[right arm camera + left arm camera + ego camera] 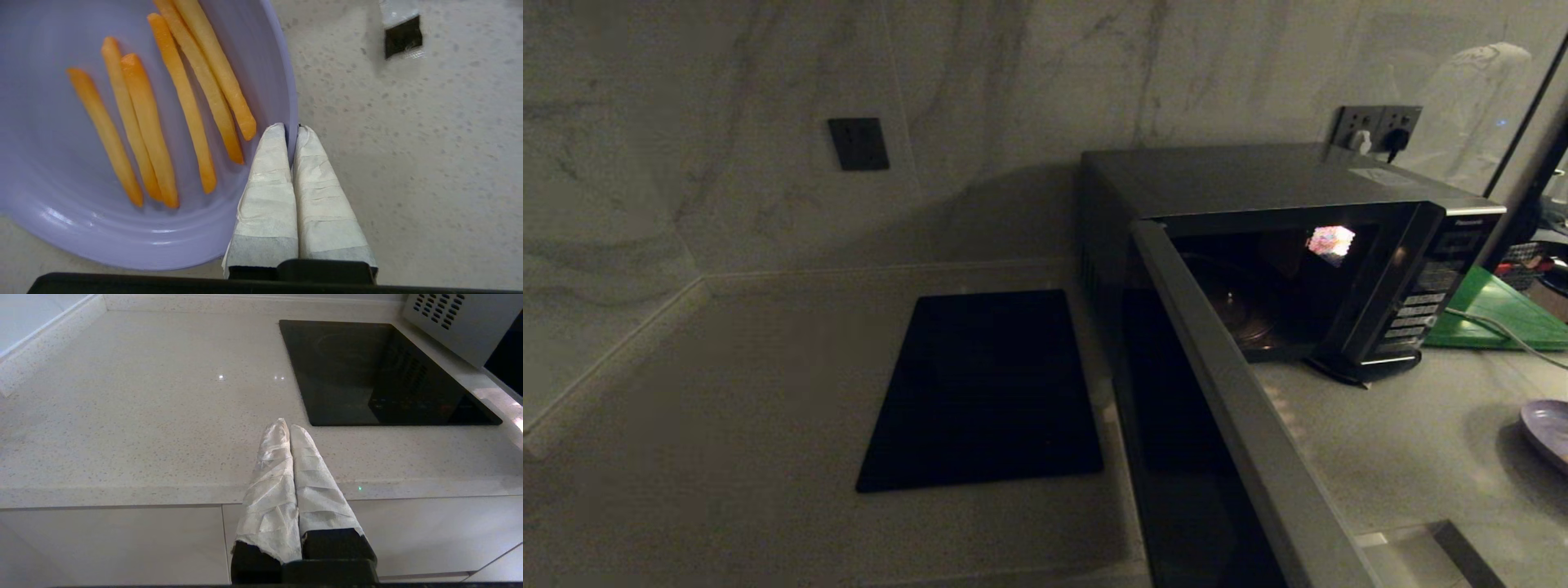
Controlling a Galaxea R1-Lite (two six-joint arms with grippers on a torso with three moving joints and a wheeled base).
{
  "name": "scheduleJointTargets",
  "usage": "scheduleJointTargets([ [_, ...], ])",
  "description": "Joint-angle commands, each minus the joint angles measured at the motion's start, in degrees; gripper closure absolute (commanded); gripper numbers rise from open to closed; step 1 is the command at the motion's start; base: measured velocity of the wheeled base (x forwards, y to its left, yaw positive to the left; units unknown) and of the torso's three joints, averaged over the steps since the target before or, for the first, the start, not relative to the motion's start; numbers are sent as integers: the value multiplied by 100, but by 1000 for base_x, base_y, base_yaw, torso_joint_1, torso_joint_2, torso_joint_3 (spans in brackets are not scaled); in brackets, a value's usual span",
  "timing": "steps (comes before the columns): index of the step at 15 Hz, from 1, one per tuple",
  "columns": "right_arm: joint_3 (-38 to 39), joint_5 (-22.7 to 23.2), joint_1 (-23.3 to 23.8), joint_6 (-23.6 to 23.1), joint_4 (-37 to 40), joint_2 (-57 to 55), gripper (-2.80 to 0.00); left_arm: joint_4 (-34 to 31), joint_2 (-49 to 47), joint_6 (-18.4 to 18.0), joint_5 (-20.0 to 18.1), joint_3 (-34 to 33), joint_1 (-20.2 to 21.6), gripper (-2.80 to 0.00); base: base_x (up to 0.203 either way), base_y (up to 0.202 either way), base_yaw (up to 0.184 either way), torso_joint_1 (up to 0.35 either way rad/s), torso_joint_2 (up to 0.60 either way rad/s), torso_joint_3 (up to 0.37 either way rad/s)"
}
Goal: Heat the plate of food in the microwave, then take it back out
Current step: Put the plate in the microwave oven
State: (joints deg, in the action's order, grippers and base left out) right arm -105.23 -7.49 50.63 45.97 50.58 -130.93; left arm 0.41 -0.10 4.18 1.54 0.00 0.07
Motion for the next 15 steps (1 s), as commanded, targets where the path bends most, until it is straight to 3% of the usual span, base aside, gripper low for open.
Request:
scheduleJointTargets([
  [1,78,9,0,26,24,221,0,2,1,4,5,0,1,0,0,0,0,0,0,0],
  [15,582,123,-9,2,22,1051,0,2,1,4,5,0,1,0,0,0,0,0,0,0],
])
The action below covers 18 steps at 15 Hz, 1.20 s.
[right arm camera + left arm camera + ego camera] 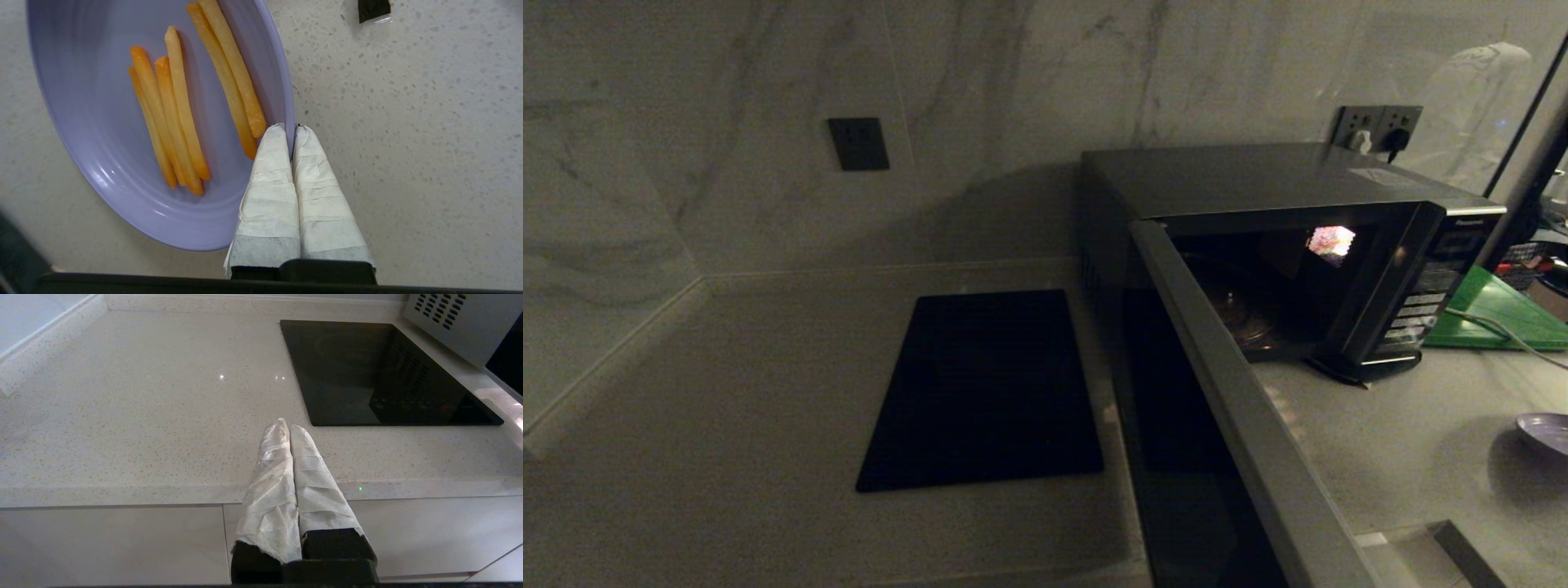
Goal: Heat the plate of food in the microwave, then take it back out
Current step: Put the plate in the microwave oven
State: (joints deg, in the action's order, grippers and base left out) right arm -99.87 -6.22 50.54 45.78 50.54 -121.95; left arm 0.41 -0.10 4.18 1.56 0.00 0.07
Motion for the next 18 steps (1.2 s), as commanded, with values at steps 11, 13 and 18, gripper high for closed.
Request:
scheduleJointTargets([
  [11,734,613,-30,-499,26,1181,0,2,1,4,2,0,1,0,0,0,0,0,0,0],
  [13,920,784,-57,-690,26,1488,0,2,1,4,2,0,1,0,0,0,0,0,0,0],
  [18,1517,1041,-479,-1087,33,2319,0,2,1,4,2,0,1,0,0,0,0,0,0,0],
])
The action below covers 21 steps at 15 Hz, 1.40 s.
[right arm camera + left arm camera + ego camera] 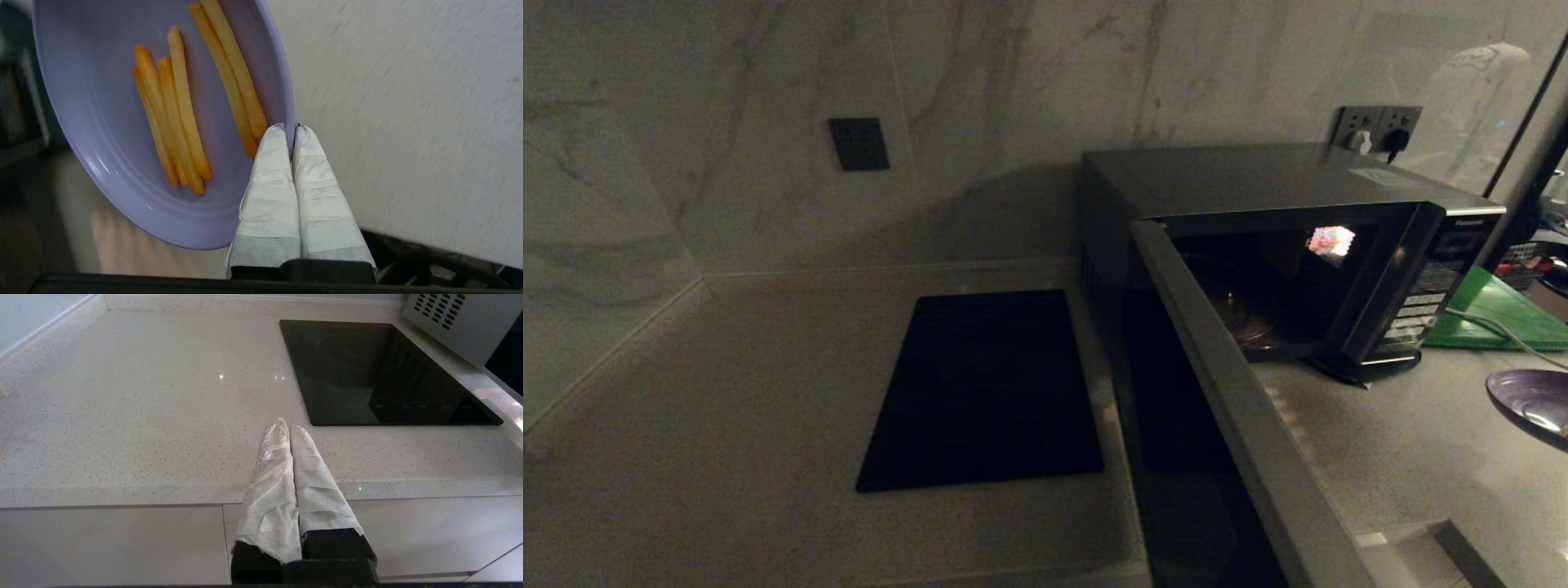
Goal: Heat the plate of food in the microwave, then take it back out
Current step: Put the plate in the microwave oven
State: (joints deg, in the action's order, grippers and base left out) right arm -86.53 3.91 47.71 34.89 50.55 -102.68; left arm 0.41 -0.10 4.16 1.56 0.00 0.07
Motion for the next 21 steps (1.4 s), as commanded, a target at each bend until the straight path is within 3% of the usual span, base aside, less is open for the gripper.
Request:
scheduleJointTargets([
  [1,282,64,-374,-11,33,514,0,2,1,6,2,0,2,0,0,0,0,0,0,0],
  [9,682,76,-2331,231,50,1048,0,2,1,6,2,0,2,0,0,0,0,0,0,0],
  [14,677,17,-3592,897,-34,1043,0,2,1,6,2,0,2,0,0,0,0,0,0,0],
  [18,553,-611,-4436,1801,-563,650,0,2,1,6,2,0,2,0,0,0,0,0,0,0],
  [21,61,-712,-4771,2303,-590,203,0,2,1,6,2,0,2,0,0,0,0,0,0,0],
])
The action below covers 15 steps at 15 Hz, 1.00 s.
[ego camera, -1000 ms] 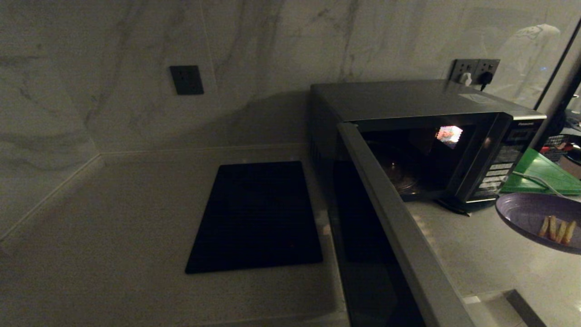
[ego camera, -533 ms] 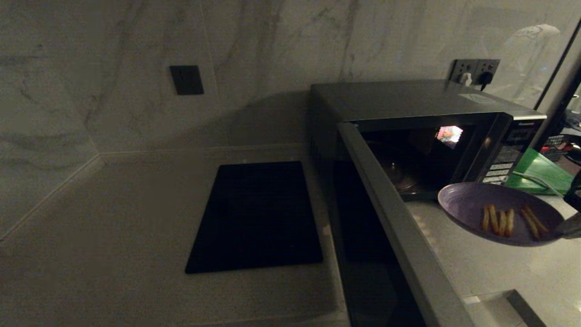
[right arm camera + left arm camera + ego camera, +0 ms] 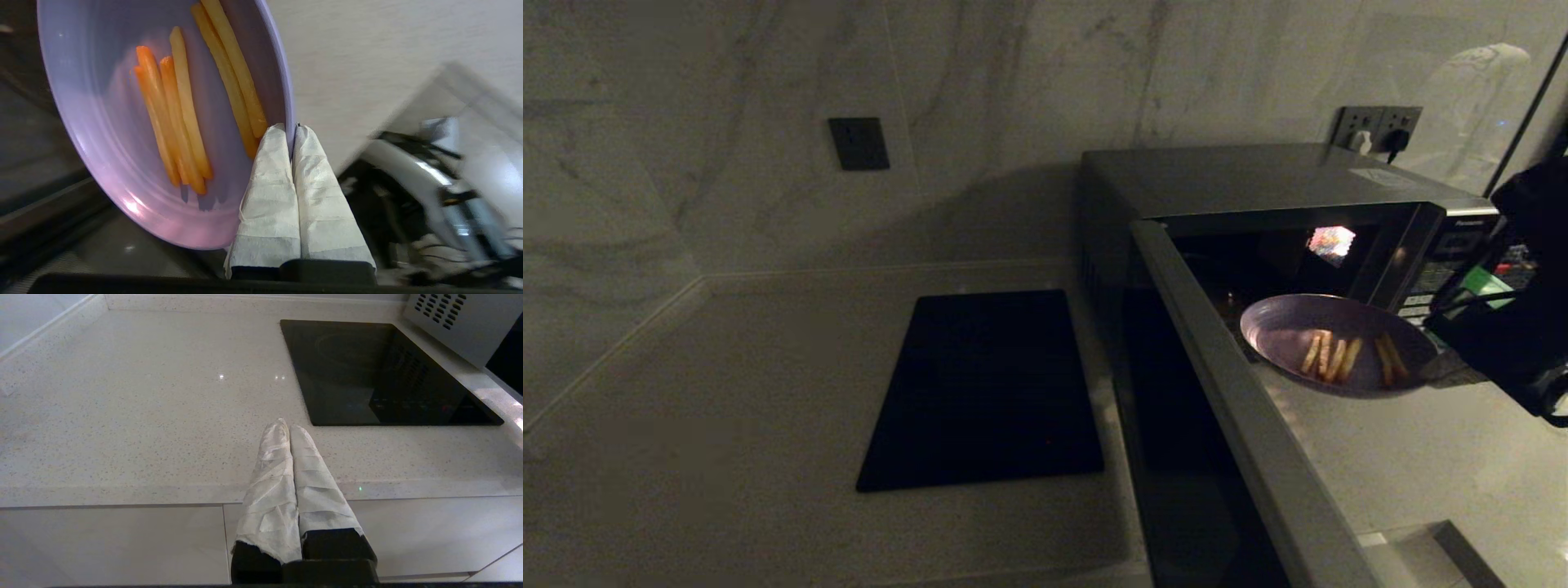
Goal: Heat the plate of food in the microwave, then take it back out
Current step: Put the plate in the microwave oven
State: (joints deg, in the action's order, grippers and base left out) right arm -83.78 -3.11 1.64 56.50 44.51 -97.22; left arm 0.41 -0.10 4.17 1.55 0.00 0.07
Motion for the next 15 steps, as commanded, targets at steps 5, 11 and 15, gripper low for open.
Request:
scheduleJointTargets([
  [5,-793,-6,-515,647,-52,-908,0,2,1,5,3,0,1,0,0,0,0,0,0,0],
  [11,-1707,-14,-609,801,-193,-1754,0,2,1,5,3,0,1,0,0,0,0,0,0,0],
  [15,-2209,-9,-687,793,-205,-2223,0,2,1,5,3,0,1,0,0,0,0,0,0,0],
])
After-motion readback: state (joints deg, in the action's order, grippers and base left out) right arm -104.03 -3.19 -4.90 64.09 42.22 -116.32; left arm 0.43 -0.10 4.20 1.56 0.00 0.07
